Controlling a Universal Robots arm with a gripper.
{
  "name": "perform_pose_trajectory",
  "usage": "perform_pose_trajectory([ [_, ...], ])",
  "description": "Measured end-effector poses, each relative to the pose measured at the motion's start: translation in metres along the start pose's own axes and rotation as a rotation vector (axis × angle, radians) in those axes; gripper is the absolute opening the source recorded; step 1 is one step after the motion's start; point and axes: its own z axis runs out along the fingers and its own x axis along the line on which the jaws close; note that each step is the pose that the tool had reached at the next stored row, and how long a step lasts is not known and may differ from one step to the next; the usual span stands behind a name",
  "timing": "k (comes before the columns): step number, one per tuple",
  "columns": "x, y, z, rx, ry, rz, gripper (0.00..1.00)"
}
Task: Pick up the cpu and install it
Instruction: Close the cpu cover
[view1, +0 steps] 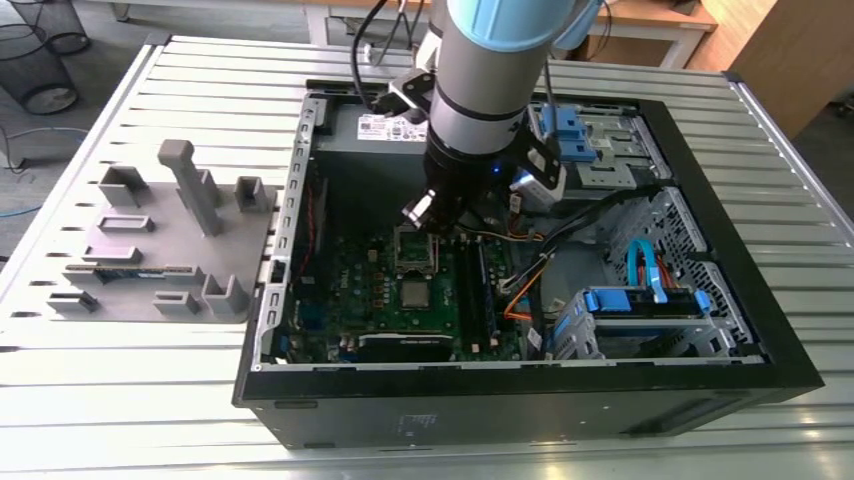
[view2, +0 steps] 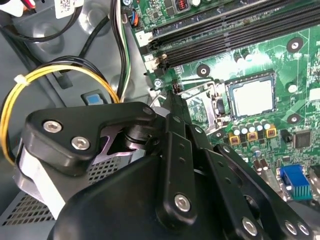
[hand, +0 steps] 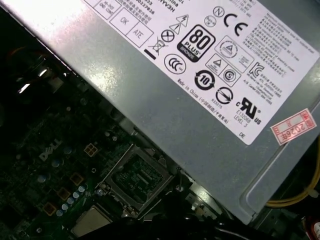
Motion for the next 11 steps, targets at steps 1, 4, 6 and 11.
perform_pose_trajectory([
  [1,-0.0008,-0.0009,0.0011,-0.0003,0.0006,-0.002,0.11],
  [4,-0.0029,-0.0033,0.0046,-0.0009,0.0012,-0.002,0.11],
  [6,-0.0029,-0.0039,0.0082,-0.0008,0.0012,-0.003,0.11],
  [11,-0.0028,-0.0044,0.0138,-0.0011,0.0015,-0.006,0.11],
])
